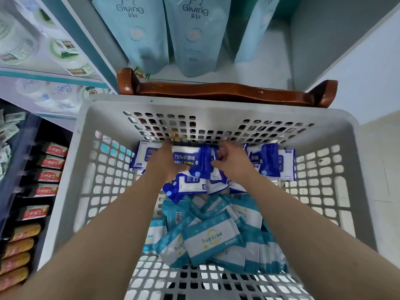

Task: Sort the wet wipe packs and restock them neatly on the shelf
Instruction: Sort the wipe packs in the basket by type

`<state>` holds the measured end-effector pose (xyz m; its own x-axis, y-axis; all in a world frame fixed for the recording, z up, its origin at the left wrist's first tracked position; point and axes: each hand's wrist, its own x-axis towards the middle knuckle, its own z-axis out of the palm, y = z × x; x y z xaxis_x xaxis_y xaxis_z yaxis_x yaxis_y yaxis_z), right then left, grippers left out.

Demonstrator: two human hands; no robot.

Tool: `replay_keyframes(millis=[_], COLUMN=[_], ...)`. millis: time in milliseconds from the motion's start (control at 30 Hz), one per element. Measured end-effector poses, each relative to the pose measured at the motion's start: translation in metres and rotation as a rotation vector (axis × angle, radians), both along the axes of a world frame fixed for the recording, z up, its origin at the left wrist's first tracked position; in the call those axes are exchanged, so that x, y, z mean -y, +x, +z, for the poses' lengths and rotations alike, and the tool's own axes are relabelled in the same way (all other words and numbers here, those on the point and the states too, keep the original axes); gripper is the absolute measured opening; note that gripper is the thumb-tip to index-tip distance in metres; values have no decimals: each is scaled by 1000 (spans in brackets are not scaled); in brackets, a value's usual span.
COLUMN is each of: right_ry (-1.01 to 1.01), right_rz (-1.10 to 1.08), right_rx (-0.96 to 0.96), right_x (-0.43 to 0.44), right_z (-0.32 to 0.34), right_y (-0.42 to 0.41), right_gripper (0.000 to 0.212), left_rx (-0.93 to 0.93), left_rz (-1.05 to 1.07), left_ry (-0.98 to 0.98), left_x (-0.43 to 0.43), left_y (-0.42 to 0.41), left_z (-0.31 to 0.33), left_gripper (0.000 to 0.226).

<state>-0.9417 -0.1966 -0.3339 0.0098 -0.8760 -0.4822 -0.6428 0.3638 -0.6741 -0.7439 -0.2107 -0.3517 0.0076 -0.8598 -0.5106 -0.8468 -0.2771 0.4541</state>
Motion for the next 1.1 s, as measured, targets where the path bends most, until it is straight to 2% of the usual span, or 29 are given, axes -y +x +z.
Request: replay_keyframes(millis=[133,233,333,467,567,633,733,800,933,1100], right_ry=[14,42,45,104,171,184,186,180,193,233], right_rz=[194,147,67,-120,-235,-278,-308,-306,-307,-432], right_rx=[-234,-191,-139,23,57,56,63,55,27,82], right_x=[1,3,2,-7,-14,-20,-28,-32,-34,-37], right_z=[-4,0,15,42,54,59,62,61,50,38], right_y=[3,3,2,-2,-9,-11,-10,-6,2,10], right_gripper=[35,22,19,23,27,27,33,40,46,42], left_rx=[-169,-310,-323,-445,-523,-548,-584,-684,-856,-853], left_rz=[141,292,324,410,449,484,631,823,1141,1153], left_ry=[-33,-111,-184,-190,-183,-112,44,121,152,112], left_x=[-3,-4,-11,-22,-31,-37,-43,-44,-39,-28], left_y=[9,21,30,36,39,43,45,43,39,32], left_z=[7,17,26,35,40,40,37,31,12,-1], left_gripper=[66,62,62,56,61,61,29,20,29,24])
